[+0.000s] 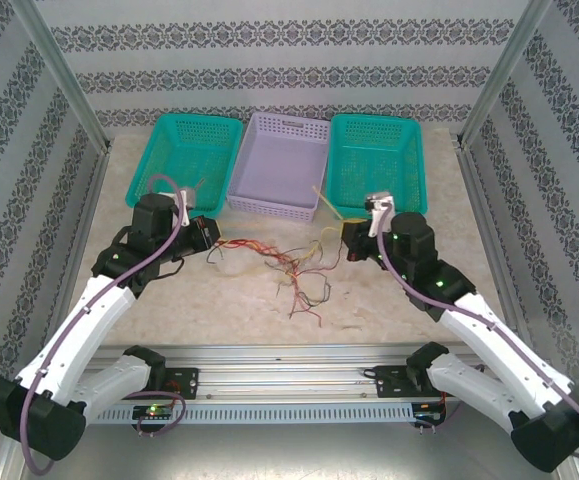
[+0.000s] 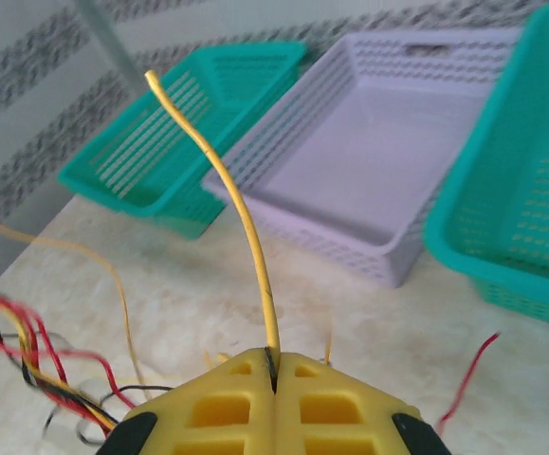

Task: Untangle the cables

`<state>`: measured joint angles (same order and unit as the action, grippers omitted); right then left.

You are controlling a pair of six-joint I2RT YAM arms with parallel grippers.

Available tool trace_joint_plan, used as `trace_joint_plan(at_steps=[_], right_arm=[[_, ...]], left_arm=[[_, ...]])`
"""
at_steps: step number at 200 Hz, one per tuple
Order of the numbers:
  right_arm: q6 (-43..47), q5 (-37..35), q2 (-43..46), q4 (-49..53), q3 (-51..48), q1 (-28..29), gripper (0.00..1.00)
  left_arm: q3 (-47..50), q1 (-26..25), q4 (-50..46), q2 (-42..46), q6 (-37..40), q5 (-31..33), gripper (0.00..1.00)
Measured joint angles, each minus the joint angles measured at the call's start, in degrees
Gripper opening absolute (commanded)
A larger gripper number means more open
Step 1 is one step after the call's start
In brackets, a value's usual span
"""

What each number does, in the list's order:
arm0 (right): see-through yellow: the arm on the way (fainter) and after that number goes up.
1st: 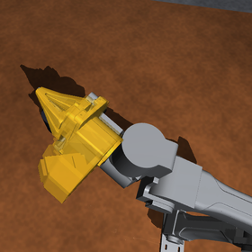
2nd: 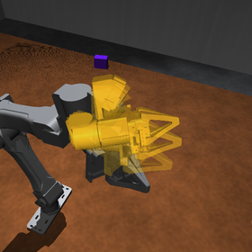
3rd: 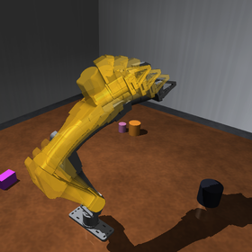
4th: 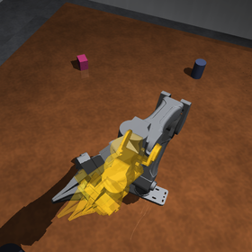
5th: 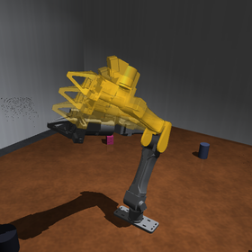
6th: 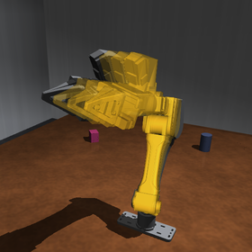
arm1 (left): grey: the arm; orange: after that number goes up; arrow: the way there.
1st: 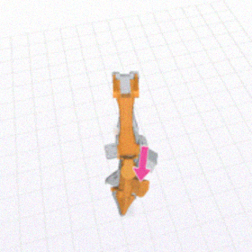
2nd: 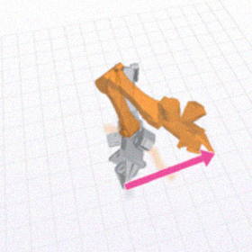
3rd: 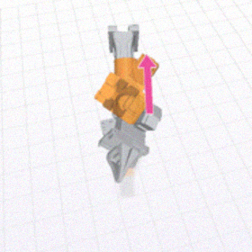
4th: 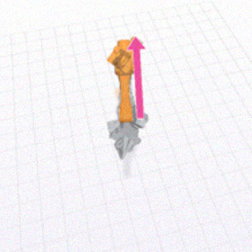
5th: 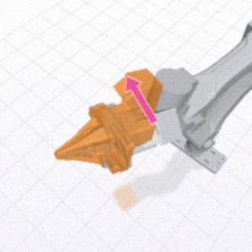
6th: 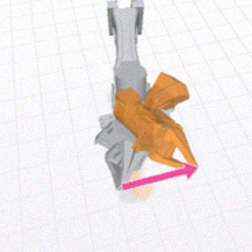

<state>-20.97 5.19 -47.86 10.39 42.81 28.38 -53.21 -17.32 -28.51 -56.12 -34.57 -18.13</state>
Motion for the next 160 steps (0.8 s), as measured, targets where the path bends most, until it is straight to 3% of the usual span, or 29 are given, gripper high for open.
trace_joint_plan(at_steps=[27, 46, 99, 160], right_arm=[[-3.0, -2.6, 5.0, 2.9, -0.2, -11.0, 0.0], [-4.3, -4.8, 6.2, 6.1, 0.3, -15.1, 0.0], [-4.4, -13.9, 9.6, 13.4, 6.2, -16.3, 0.0], [-2.4, -24.2, 11.5, 15.0, 16.4, -16.3, 0.0]], left_arm=[[0.0, 2.6, -2.3, 0.2, 1.9, 0.3, 0.0], [0.0, 4.0, -3.3, 0.7, 3.2, 0.7, 0.0], [0.2, 4.3, -4.2, 2.1, 5.9, 3.9, 0.0], [1.0, 4.3, -4.7, 3.3, 7.6, 6.3, 0.0]])
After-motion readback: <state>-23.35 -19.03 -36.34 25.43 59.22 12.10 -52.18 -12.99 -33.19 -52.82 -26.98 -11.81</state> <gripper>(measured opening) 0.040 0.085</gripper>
